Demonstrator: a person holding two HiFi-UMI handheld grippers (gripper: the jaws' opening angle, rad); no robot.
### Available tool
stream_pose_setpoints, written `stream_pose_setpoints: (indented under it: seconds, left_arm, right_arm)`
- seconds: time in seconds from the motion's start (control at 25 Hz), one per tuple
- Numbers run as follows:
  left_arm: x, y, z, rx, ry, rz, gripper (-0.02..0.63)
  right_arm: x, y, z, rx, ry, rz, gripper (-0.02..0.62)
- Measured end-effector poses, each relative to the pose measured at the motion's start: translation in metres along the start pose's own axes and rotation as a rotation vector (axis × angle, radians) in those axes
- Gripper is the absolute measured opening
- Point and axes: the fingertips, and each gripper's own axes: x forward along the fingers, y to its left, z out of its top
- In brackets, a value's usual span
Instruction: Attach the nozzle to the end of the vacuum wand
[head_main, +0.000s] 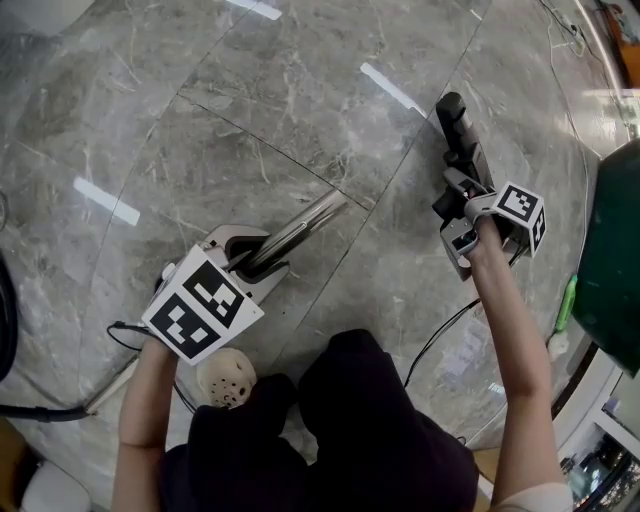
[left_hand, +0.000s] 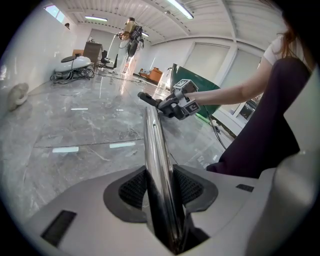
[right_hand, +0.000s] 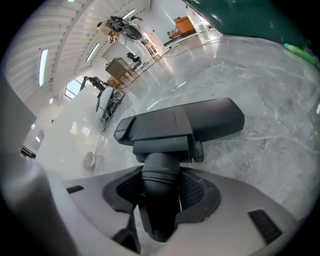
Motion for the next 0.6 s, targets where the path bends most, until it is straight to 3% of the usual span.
stream_pose_setpoints:
  seconds: [0.28,0.6]
  left_arm:
    - [-0.001,-0.002,0.001,0.013,0.012,0.011,0.155]
    - [-0.011,-0.014,0.008,0.031,-0.004,0.017,0.155]
  right_arm:
    - [-0.026,0.058,0.003,0.129,-0.033,0.262,0.189]
    - [-0.036,0.11,-0.037,0.246,-0.006,0.508,0.189]
